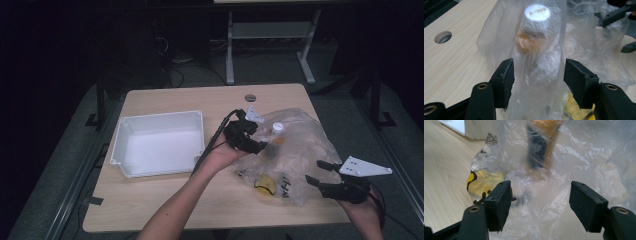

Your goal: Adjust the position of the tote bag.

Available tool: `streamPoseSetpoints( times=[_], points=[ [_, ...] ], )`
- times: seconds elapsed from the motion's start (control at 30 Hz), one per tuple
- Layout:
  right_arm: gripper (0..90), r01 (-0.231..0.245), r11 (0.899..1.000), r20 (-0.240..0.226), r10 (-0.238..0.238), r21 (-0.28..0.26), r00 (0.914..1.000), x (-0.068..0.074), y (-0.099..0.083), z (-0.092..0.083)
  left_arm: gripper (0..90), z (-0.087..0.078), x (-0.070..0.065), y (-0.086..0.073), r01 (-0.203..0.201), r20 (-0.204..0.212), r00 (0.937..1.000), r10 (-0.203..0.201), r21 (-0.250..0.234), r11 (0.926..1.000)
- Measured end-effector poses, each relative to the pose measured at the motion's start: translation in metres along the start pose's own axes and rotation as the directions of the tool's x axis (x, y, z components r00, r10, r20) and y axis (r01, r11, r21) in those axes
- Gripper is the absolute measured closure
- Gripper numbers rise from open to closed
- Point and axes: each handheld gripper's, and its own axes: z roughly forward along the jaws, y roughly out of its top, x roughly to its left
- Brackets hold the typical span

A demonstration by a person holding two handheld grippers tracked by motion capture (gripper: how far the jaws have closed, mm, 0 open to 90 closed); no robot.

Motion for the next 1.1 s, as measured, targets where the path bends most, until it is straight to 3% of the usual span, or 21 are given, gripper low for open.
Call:
streamPoseSetpoints(
  times=[0.07,0.3,0.53,0.93,1.1],
  points=[
    [33.3,0.002,1.000,-0.001,-0.002,-0.002,1.0000,0.000,0.000,0.000,44.1,0.004,0.001,0.001,-0.003,-0.004,1.0000,0.003,0.006,1.0000],
    [33.3,0.002,1.000,-0.002,-0.002,-0.004,1.0000,-0.001,0.000,0.000,69.6,0.013,0.003,-0.001,-0.014,-0.015,0.9998,0.014,0.021,0.9997],
    [33.4,0.000,1.000,-0.003,0.000,-0.002,1.0000,-0.001,0.000,0.000,84.4,0.017,0.004,-0.007,-0.006,-0.043,0.9990,0.007,0.030,0.9995],
    [33.3,0.004,1.000,-0.005,-0.004,0.004,1.0000,-0.001,-0.001,0.001,87.4,0.027,0.017,-0.032,0.072,-0.072,0.9951,-0.068,0.056,0.9958],
    [33.4,0.002,1.000,-0.007,-0.002,0.006,1.0000,-0.001,-0.001,0.001,87.4,0.034,0.022,-0.045,0.087,-0.077,0.9937,-0.081,0.080,0.9930]
  ],
)
